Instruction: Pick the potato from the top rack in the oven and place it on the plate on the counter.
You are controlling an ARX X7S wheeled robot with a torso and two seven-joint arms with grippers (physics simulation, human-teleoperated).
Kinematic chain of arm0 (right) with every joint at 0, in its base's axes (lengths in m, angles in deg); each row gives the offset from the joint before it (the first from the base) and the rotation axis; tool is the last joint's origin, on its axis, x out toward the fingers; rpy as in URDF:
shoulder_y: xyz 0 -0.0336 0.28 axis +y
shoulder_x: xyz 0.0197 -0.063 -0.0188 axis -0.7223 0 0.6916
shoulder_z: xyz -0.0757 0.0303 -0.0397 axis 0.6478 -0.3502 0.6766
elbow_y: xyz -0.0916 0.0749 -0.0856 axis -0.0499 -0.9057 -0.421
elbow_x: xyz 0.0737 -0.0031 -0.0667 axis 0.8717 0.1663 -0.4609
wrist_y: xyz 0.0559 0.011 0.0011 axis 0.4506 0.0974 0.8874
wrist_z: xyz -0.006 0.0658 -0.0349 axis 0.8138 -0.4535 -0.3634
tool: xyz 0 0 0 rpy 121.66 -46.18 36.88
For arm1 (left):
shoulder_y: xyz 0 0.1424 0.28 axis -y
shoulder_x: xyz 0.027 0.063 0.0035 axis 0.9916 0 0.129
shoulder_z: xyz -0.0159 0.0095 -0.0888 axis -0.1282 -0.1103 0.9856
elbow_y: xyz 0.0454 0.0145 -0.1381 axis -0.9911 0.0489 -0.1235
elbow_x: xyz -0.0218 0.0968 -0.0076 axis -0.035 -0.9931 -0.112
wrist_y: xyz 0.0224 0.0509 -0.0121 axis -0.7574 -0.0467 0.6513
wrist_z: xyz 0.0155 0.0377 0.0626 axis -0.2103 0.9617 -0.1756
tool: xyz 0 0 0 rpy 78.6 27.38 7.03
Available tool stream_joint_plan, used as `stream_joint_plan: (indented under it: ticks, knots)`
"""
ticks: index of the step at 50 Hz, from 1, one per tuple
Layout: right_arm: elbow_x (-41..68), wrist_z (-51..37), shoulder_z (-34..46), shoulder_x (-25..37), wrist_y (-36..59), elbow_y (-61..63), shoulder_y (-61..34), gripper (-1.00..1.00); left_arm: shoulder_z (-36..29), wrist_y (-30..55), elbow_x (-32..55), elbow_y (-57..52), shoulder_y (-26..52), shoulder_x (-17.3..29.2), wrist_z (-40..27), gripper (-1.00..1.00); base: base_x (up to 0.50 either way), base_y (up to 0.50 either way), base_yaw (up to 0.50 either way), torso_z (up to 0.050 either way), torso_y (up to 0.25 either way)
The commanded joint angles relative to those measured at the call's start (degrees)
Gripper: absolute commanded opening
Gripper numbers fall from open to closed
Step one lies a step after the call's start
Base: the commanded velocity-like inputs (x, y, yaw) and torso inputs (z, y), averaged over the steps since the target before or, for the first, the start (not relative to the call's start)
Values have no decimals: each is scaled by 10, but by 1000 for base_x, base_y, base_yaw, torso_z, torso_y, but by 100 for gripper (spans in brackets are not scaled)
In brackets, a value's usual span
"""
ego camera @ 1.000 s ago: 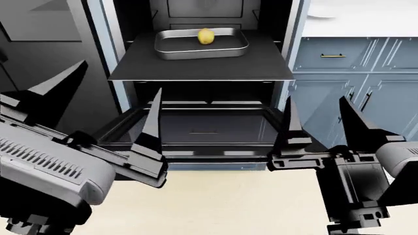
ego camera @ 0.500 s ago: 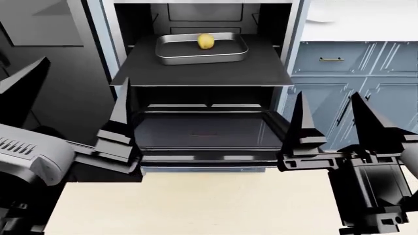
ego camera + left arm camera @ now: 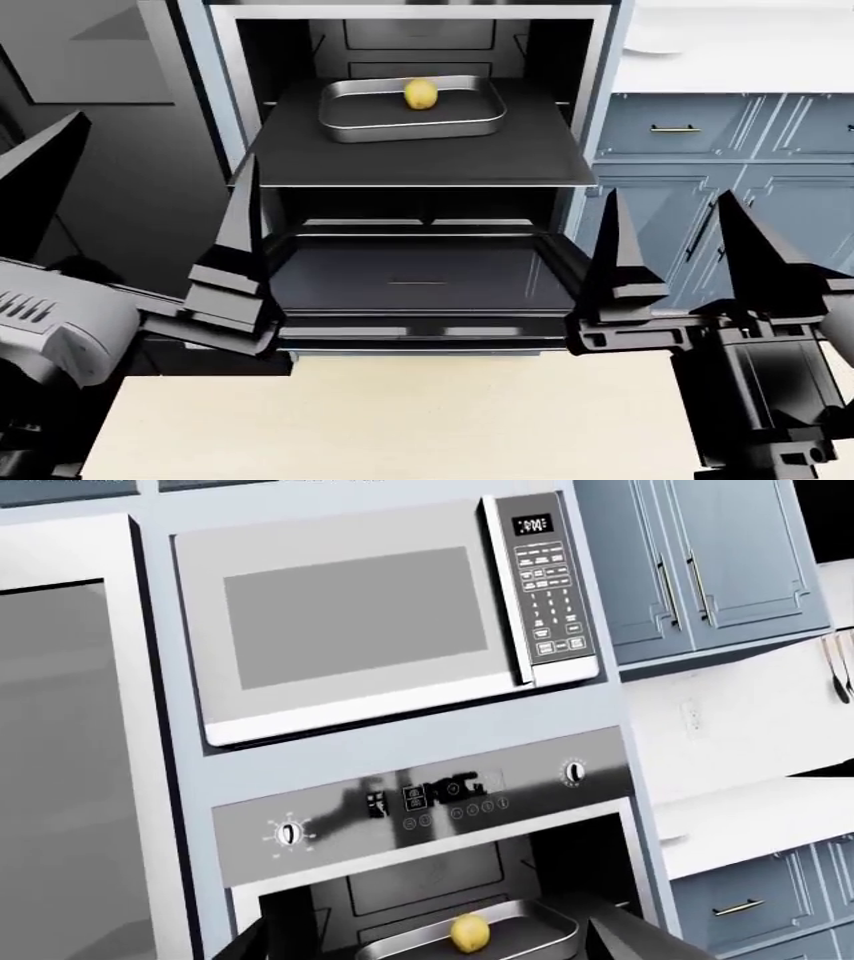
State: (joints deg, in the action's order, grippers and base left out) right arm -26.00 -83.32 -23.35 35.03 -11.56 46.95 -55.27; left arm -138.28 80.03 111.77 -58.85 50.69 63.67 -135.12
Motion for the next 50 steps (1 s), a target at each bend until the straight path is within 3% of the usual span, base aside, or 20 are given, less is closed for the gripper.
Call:
stream_joint_plan:
  ticks: [1,17,24,32,40,50]
  knots:
    - [9,-10,4,9,-8,-1,3,100,-3,-4,0,-2,3,3,-1,100,0,0,0,50,0]
    - [74,-29,-4,37,7,11,-14,100,-7,7,12,-2,7,21,-5,100,0,0,0,9,0]
    - [154,-84,7,110,-35,17,-26,100,-5,-22,13,-13,12,60,11,100,0,0,0,0,0]
    - [195,-141,57,207,-109,17,-34,100,-89,-81,-11,-13,61,119,36,100,21,0,0,0,0]
    - [215,-151,81,244,-121,12,-49,100,-176,-113,-15,-13,135,162,78,100,96,0,0,0,0]
    - [258,-161,101,280,-121,15,-95,100,-196,-154,-7,-13,161,200,124,100,204,0,0,0,0]
